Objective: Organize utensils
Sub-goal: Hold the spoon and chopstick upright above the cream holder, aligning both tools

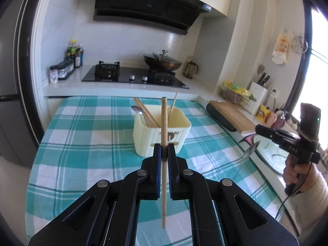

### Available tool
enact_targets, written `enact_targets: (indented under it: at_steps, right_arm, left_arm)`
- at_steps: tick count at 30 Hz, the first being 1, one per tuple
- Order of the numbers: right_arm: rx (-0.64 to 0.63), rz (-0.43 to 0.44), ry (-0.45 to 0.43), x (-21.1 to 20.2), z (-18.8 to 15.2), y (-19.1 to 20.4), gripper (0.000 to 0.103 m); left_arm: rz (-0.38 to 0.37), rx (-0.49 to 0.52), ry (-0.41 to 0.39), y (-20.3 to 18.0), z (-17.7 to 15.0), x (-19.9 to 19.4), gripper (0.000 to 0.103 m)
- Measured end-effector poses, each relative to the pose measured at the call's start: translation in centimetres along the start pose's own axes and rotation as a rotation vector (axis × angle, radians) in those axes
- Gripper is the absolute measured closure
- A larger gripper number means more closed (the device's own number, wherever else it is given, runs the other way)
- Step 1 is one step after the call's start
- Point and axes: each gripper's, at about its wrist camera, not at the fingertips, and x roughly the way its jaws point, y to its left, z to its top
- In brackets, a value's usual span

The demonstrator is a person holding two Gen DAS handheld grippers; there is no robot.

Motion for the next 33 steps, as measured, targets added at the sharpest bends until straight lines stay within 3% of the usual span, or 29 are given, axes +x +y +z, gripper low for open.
enact_targets:
  at_steps: [5,10,11,13,15,16,20,24,27,30,33]
  right_arm:
    - [-0.007,-0.007,0.021,2.4,3.1,-1.1,0.095]
    - [0.017,-0.01,0.044,3.0,1.9,-2.2,0.094]
    - [0.02,-0.012,0.065,3.4,1.3,-2.3,0.088]
    - [0.011,-0.033,0.123,4.6,-0.4,-2.5,0.086]
    - [0.015,-0.031,0.195,6.6,-2.4,-2.4,0.056]
    - [0.015,-0.019,0.238,8.0,-3.5,-2.1,0.05]
    - [-0.028,0.049,0.351,13.1,-6.8,0.0,0.05]
    - [-0.116,0.168,0.431,17.4,-8.3,3.8,0.049]
    - [-0.256,0.224,0.493,19.8,-9.2,7.0,0.043]
    - [-0.395,0.224,0.533,22.4,-10.3,9.4,0.042]
    - [-0.454,0.189,0.534,25.1,-10.5,10.2,0.042]
  left_arm:
    - [-0.004,0.005,-0.036,0.0,3.3,0.5,0.099]
    - [-0.009,0.014,-0.022,0.1,2.0,0.5,0.099]
    - [-0.007,0.009,-0.015,0.3,1.6,0.6,0.099]
    - [-0.011,-0.009,-0.001,0.6,0.7,0.7,0.099]
    - [-0.012,-0.026,0.006,0.9,0.0,0.7,0.099]
    - [-0.008,-0.031,0.008,1.1,-0.4,0.6,0.099]
    - [0.006,-0.057,0.013,2.1,-1.3,0.1,0.099]
    - [0.025,-0.079,0.014,3.5,-2.0,-0.8,0.099]
    - [0.037,-0.088,0.013,4.2,-2.5,-1.4,0.099]
    - [0.043,-0.097,0.017,4.8,-3.0,-1.5,0.099]
    - [0.042,-0.105,0.023,5.1,-3.4,-1.5,0.099]
